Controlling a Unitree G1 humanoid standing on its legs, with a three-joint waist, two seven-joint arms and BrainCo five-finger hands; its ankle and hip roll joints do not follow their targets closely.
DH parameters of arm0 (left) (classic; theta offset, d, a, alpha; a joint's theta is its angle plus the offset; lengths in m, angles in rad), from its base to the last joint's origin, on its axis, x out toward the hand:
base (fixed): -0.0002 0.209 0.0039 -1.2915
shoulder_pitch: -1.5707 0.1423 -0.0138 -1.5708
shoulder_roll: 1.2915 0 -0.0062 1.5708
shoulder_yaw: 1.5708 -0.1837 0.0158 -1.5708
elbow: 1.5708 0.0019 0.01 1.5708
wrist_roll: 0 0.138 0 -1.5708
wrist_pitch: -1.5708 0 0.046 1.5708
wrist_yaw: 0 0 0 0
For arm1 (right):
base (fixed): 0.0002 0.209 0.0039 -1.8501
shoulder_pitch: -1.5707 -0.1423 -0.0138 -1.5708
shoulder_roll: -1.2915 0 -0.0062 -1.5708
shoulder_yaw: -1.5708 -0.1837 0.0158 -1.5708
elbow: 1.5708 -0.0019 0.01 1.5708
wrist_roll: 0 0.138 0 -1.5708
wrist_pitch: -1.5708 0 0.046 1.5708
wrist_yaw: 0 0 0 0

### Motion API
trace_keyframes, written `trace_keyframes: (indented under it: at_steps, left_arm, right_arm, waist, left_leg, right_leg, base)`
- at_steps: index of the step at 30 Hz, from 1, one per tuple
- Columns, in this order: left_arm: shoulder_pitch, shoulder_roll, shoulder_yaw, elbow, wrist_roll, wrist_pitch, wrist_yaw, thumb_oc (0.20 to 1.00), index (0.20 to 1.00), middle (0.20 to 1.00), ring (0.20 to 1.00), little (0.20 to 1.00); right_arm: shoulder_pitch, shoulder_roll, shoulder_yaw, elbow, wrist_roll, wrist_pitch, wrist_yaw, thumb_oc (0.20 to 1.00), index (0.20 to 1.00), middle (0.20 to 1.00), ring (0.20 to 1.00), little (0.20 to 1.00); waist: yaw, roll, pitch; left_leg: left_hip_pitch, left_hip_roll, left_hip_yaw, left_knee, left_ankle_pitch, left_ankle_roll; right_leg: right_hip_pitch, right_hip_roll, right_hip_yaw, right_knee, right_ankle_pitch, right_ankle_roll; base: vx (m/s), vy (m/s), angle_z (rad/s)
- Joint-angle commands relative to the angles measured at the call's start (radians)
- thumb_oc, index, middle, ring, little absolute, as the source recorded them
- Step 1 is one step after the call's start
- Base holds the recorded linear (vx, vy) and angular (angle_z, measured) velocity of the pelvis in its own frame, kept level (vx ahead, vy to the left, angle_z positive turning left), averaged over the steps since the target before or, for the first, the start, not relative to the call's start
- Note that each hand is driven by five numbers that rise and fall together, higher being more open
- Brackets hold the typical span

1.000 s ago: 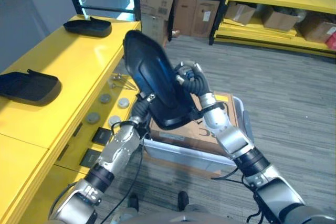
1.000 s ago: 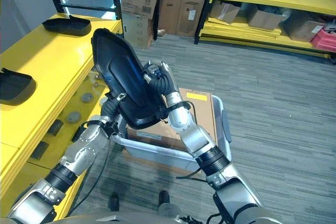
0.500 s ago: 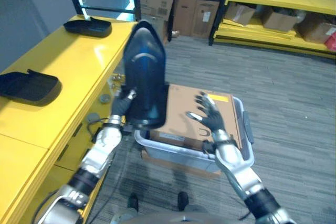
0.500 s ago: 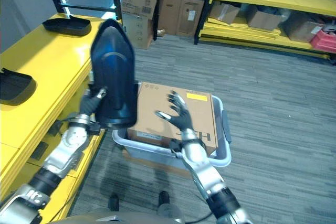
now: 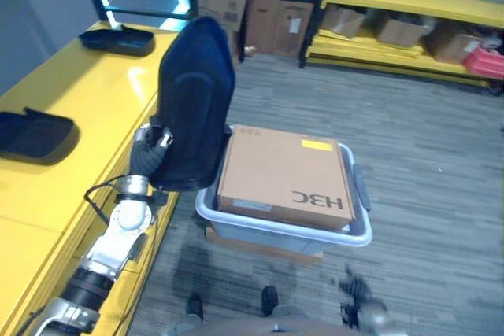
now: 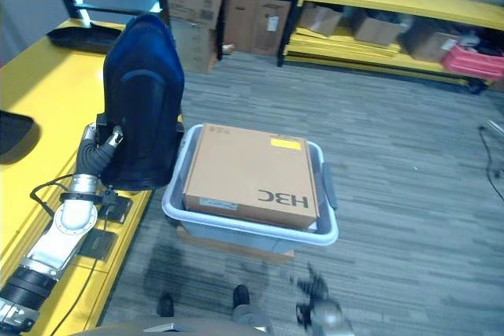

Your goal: Move parts from the plastic box to the shelf.

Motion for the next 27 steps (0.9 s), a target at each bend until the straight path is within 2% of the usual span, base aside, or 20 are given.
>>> trace_keyframes:
  at_steps: [1,2,7,8,9,10,12,13,15,17,18,19,20,21,22,23,24,25,27]
  left_arm:
    - [-0.138,0.016,0.013,-0.052,-0.077,-0.111,-0.059,0.200,0.200,0.200,0.200,0.200]
    - [-0.153,0.008,0.004,-0.066,-0.118,-0.110,-0.090,0.200,0.200,0.200,0.200,0.200]
    - [-0.158,-0.003,0.029,-0.125,-0.147,-0.077,-0.126,0.200,0.200,0.200,0.200,0.200]
    - [-0.157,-0.005,0.033,-0.142,-0.160,-0.064,-0.131,0.200,0.200,0.200,0.200,0.200]
    - [-0.149,-0.016,0.055,-0.184,-0.181,-0.024,-0.124,0.200,0.200,0.200,0.200,0.200]
    - [-0.136,-0.028,0.082,-0.217,-0.196,-0.001,-0.118,0.200,0.200,0.200,0.200,0.200]
    - [-0.123,-0.034,0.101,-0.230,-0.201,0.004,-0.120,0.200,0.200,0.200,0.200,0.200]
    - [-0.113,-0.037,0.109,-0.231,-0.208,-0.003,-0.138,0.200,0.200,0.200,0.200,0.200]
    - [-0.101,-0.040,0.118,-0.220,-0.223,-0.009,-0.176,0.200,0.200,0.200,0.200,0.200]
    - [-0.088,-0.041,0.122,-0.212,-0.224,-0.025,-0.201,0.200,0.200,0.200,0.200,0.200]
    - [-0.066,-0.039,0.123,-0.224,-0.199,-0.031,-0.178,0.200,0.200,0.200,0.200,0.200]
    - [-0.065,-0.039,0.123,-0.225,-0.196,-0.031,-0.175,0.200,0.200,0.200,0.200,0.200]
    - [-0.049,-0.030,0.121,-0.235,-0.216,-0.030,-0.157,0.200,0.200,0.200,0.200,0.200]
    - [-0.044,-0.026,0.122,-0.241,-0.219,-0.025,-0.153,0.200,0.200,0.200,0.200,0.200]
    - [-0.040,-0.024,0.125,-0.247,-0.230,-0.022,-0.169,0.200,0.200,0.200,0.200,0.200]
    - [-0.032,-0.024,0.127,-0.258,-0.250,-0.020,-0.193,0.200,0.200,0.200,0.200,0.200]
    - [-0.026,-0.022,0.120,-0.268,-0.266,-0.028,-0.211,0.200,0.200,0.200,0.200,0.200]
    - [-0.025,-0.019,0.102,-0.278,-0.274,-0.038,-0.219,0.200,0.200,0.200,0.200,0.200]
    - [-0.034,-0.003,0.070,-0.275,-0.267,-0.061,-0.216,0.200,0.200,0.200,0.200,0.200]
  right_arm:
    - [-0.071,-0.015,0.004,0.013,0.090,-0.040,0.047,1.000,1.000,1.000,1.000,1.000]
    - [-0.087,0.004,-0.014,0.112,0.112,0.012,0.106,1.000,1.000,1.000,1.000,1.000]
    - [-0.095,0.029,0.002,0.245,0.030,0.144,0.247,1.000,1.000,1.000,1.000,1.000]
    - [-0.098,0.032,0.017,0.257,0.018,0.165,0.261,1.000,1.000,1.000,1.000,1.000]
    - [-0.114,0.034,0.051,0.290,-0.034,0.193,0.283,1.000,1.000,1.000,1.000,1.000]
    - [-0.136,0.028,0.082,0.314,-0.086,0.202,0.290,1.000,1.000,1.000,1.000,1.000]
    - [-0.153,0.022,0.087,0.322,-0.134,0.210,0.298,1.000,1.000,1.000,1.000,1.000]
    - [-0.162,0.017,0.088,0.327,-0.135,0.220,0.290,1.000,1.000,1.000,1.000,1.000]
    - [-0.170,0.006,0.075,0.335,-0.125,0.240,0.270,1.000,1.000,1.000,1.000,1.000]
    - [-0.182,-0.004,0.056,0.340,-0.104,0.244,0.247,1.000,1.000,1.000,1.000,1.000]
    - [-0.200,-0.010,0.052,0.339,-0.139,0.259,0.253,1.000,1.000,1.000,1.000,1.000]
    - [-0.202,-0.010,0.051,0.339,-0.141,0.260,0.251,1.000,1.000,1.000,1.000,1.000]
    - [-0.219,-0.017,0.059,0.349,-0.171,0.272,0.262,1.000,1.000,1.000,1.000,1.000]
    - [-0.226,-0.019,0.065,0.354,-0.168,0.268,0.270,1.000,1.000,1.000,1.000,1.000]
    - [-0.233,-0.019,0.067,0.354,-0.145,0.264,0.271,1.000,1.000,1.000,1.000,1.000]
    - [-0.241,-0.015,0.068,0.348,-0.126,0.256,0.274,1.000,1.000,1.000,1.000,1.000]
    - [-0.247,-0.010,0.072,0.340,-0.128,0.250,0.254,1.000,1.000,1.000,1.000,1.000]
    - [-0.255,-0.005,0.071,0.336,-0.132,0.263,0.228,1.000,1.000,1.000,1.000,1.000]
    - [-0.260,0.005,0.065,0.347,-0.136,0.266,0.179,1.000,1.000,1.000,1.000,1.000]
  waist:
    - [-0.003,0.026,0.020]
    - [0.002,0.030,0.021]
    - [0.035,0.029,0.029]
    - [0.044,0.028,0.034]
    - [0.075,0.033,0.056]
    - [0.112,0.041,0.085]
    - [0.125,0.050,0.102]
    - [0.130,0.059,0.113]
    - [0.125,0.071,0.121]
    - [0.120,0.073,0.107]
    - [0.119,0.062,0.098]
    - [0.118,0.062,0.096]
    - [0.117,0.044,0.085]
    - [0.116,0.038,0.079]
    - [0.115,0.037,0.071]
    - [0.111,0.046,0.053]
    - [0.101,0.061,0.039]
    - [0.101,0.077,0.026]
    - [0.107,0.089,0.026]
  left_leg:
    - [0.035,-0.062,-0.064,0.006,-0.068,0.092]
    - [0.034,-0.065,-0.109,0.006,-0.061,0.094]
    - [0.019,-0.051,-0.153,0.006,-0.036,0.063]
    - [0.009,-0.049,-0.163,0.010,-0.028,0.051]
    - [-0.024,-0.028,-0.167,0.021,0.003,0.011]
    - [-0.083,-0.002,-0.143,0.028,0.046,-0.031]
    - [-0.116,0.010,-0.117,0.032,0.073,-0.051]
    - [-0.137,0.020,-0.073,0.034,0.088,-0.060]
    - [-0.157,0.046,0.061,0.044,0.101,-0.073]
    - [-0.159,0.060,0.166,0.085,0.077,-0.063]
    - [-0.142,0.049,0.193,0.133,0.028,-0.040]
    - [-0.146,0.049,0.194,0.138,0.026,-0.038]
    - [-0.116,0.032,0.209,0.203,-0.051,-0.005]
    - [-0.103,0.026,0.214,0.246,-0.082,0.005]
    - [-0.075,0.028,0.224,0.257,-0.102,0.005]
    - [-0.023,0.035,0.252,0.214,-0.122,-0.001]
    - [0.027,0.042,0.301,0.132,-0.116,-0.007]
    - [0.058,0.034,0.284,0.071,-0.120,-0.015]
    - [0.051,0.020,0.272,0.058,-0.097,0.003]
  right_leg:
    - [-0.020,0.020,0.092,0.163,-0.067,0.009]
    - [-0.016,0.039,0.107,0.181,-0.084,-0.004]
    - [0.021,0.064,0.066,0.155,-0.122,-0.034]
    - [0.030,0.069,0.061,0.142,-0.123,-0.038]
    - [0.049,0.074,0.031,0.108,-0.120,-0.044]
    - [0.077,0.079,-0.002,0.085,-0.128,-0.047]
    - [0.089,0.080,-0.026,0.082,-0.130,-0.049]
    - [0.098,0.082,-0.050,0.081,-0.134,-0.050]
    - [0.113,0.080,-0.132,0.080,-0.145,-0.050]
    - [0.103,0.068,-0.208,0.077,-0.140,-0.053]
    - [0.089,0.046,-0.235,0.082,-0.136,-0.055]
    - [0.084,0.045,-0.236,0.082,-0.132,-0.055]
    - [0.063,0.009,-0.263,0.090,-0.116,-0.054]
    - [0.056,-0.005,-0.281,0.091,-0.108,-0.054]
    - [0.054,-0.014,-0.306,0.089,-0.102,-0.053]
    - [0.048,-0.024,-0.345,0.090,-0.098,-0.047]
    - [0.047,-0.033,-0.381,0.092,-0.098,-0.038]
    - [0.051,-0.039,-0.372,0.102,-0.119,-0.023]
    - [0.032,-0.066,-0.390,0.144,-0.108,-0.017]
  base:
    - [-0.01,-0.219,1.36]
    - [-0.03,-0.253,1.36]
    - [-0.04,-0.263,0.85]
    - [-0.09,-0.328,1.03]
    - [-0.15,-0.406,1.23]
    - [-0.19,-0.337,1.27]
    - [-0.14,-0.115,0.86]
    - [-0.16,-0.055,0.77]
    - [-0.18,-0.013,1.13]
    - [-0.19,0.056,1.68]
    - [-0.16,0.081,1.75]
    - [-0.18,0.178,1.58]
    - [-0.14,0.198,0.84]
    - [-0.15,0.253,0.81]
    - [-0.10,0.284,1.37]
    - [-0.09,0.418,1.84]
    - [-0.01,0.518,1.94]
    - [0.03,0.466,1.52]
    - [0.01,0.353,1.11]
